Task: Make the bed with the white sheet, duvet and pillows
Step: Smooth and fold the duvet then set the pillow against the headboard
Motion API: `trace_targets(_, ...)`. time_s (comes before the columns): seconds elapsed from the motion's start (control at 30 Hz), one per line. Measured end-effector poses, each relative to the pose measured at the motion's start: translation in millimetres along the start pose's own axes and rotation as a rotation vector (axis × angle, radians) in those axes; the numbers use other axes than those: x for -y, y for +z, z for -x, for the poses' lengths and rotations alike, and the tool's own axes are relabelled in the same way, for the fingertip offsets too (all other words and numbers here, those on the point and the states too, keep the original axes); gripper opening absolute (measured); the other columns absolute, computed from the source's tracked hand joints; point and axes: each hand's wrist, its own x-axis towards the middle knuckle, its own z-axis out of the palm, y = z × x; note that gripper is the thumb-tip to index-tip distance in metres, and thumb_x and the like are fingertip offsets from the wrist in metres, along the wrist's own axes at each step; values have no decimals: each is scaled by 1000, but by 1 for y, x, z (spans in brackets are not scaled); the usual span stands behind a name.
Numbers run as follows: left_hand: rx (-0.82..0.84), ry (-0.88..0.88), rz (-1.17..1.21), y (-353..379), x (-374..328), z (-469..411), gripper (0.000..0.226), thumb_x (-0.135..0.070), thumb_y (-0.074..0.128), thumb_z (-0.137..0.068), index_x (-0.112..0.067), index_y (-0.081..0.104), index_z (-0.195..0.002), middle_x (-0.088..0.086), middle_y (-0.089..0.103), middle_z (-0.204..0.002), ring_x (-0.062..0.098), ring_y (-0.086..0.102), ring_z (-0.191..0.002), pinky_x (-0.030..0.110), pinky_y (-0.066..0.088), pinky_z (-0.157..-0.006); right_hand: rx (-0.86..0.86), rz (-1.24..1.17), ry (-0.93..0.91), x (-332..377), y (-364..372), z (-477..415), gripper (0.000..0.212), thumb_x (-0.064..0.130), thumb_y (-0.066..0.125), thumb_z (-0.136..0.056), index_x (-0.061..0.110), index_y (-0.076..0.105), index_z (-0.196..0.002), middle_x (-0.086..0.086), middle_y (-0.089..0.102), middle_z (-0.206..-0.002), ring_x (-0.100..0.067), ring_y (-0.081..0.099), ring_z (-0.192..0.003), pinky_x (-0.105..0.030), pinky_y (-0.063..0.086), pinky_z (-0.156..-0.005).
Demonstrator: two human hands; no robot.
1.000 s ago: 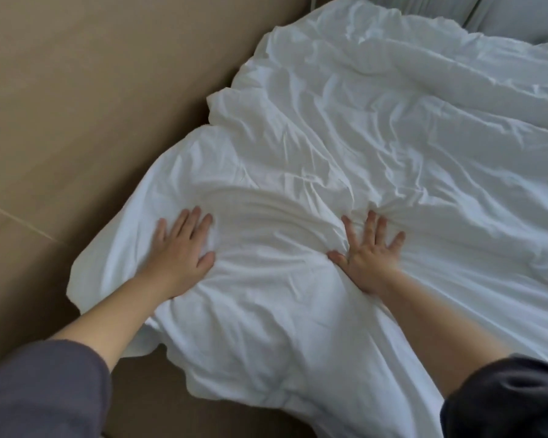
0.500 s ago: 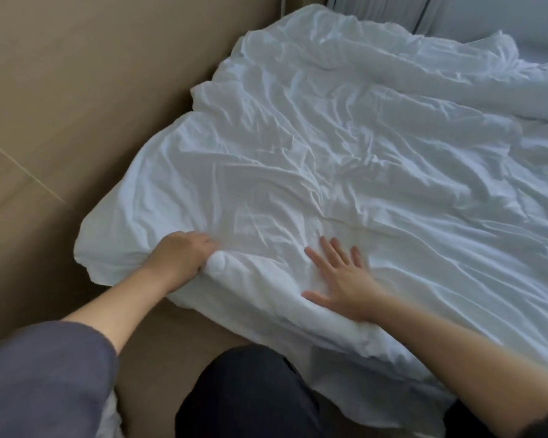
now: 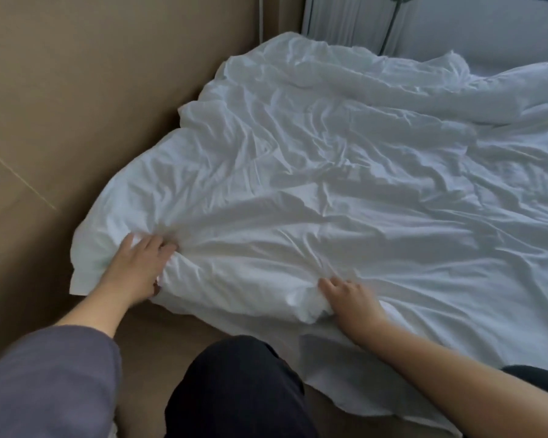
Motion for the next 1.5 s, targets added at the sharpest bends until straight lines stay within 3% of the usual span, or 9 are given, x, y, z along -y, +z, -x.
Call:
trace_targets(0.17, 17, -162, 223, -18, 1, 3, 30, -27, 58, -90, -29, 55, -119, -2, 58, -120, 18, 55, -107, 32, 41, -97, 318, -365, 37, -32, -44, -13, 25, 5, 50, -82, 14, 63, -101, -9, 66, -105, -29, 61, -99, -32, 45, -76)
trace_targets(0.33, 522, 29, 133, -77, 23, -37, 32, -20, 46, -98, -21, 50, -130, 3, 50, -137, 20, 51, -120, 29, 39, -102, 831, -742, 225, -68, -76, -16, 34, 5, 58, -52, 0, 60, -86, -18, 58, -80, -28, 59, -72, -32, 50, -64)
trace_targets(0.43, 458, -50, 62, -115, 30, -76, 30, -18, 48, -95, -16, 55, -124, 8, 54, -134, 24, 55, -116, 36, 42, -103, 693, -863, 237, -101, -99, -39, 26, 3, 57, -51, 0, 58, -76, -17, 57, -74, -22, 58, -63, -25, 48, -53)
trace_targets(0.6, -165, -278, 147, -193, 22, -162, 28, -11, 41, -95, -9, 64, -111, 16, 63, -115, 34, 55, -112, 48, 29, -109, 56, -780, 350, -188, -133, -102, 8, -2, 61, -75, 6, 60, -75, -18, 57, -77, -28, 54, -77, -30, 39, -60)
trace_targets(0.77, -736, -386, 265, -262, -30, -258, 40, -11, 31, -99, -7, 43, -137, 25, 40, -141, 39, 28, -138, 70, -2, -111, -524, -197, 742, -242, -150, -162, 51, 11, 50, -90, 21, 41, -139, -17, 42, -142, -37, 38, -133, -53, 21, -112)
trace_targets(0.87, -496, -122, 299, -218, -88, -291, 60, -37, 29, -101, -15, 14, -154, 12, 3, -162, 29, -1, -149, 66, -3, -112, -324, -129, 501, -215, -97, -190, 68, 36, 42, -98, 34, 5, -155, -5, -1, -164, -31, -3, -150, -63, -4, -114)
trace_targets(0.97, -63, 38, 275, -143, -125, -294, 63, -51, 19, -100, -26, 3, -156, 0, -4, -163, 20, -4, -150, 58, 0, -116, -34, -154, 342, -192, -25, -204, 60, 46, 26, -100, 39, 3, -155, 0, -14, -163, -30, -14, -149, -66, -9, -112)
trace_targets(1.27, 142, -68, 392, -116, -102, -301, 65, -58, 18, -97, -32, 1, -154, -2, -7, -163, 22, -6, -149, 62, -2, -113, 24, -156, 387, -201, -23, -222, 56, 45, 19, -101, 37, 5, -155, 1, -12, -164, -29, -10, -150, -68, -6, -111)
trace_targets(1.5, 60, 86, 425, -162, -113, -326, 71, -39, 46, -93, -20, 9, -152, 10, 13, -157, 31, 21, -142, 57, 28, -107, 49, -22, 601, -234, -42, -170, 73, 32, 38, -99, 30, -8, -155, -5, -1, -164, -31, -1, -151, -65, 6, -115)
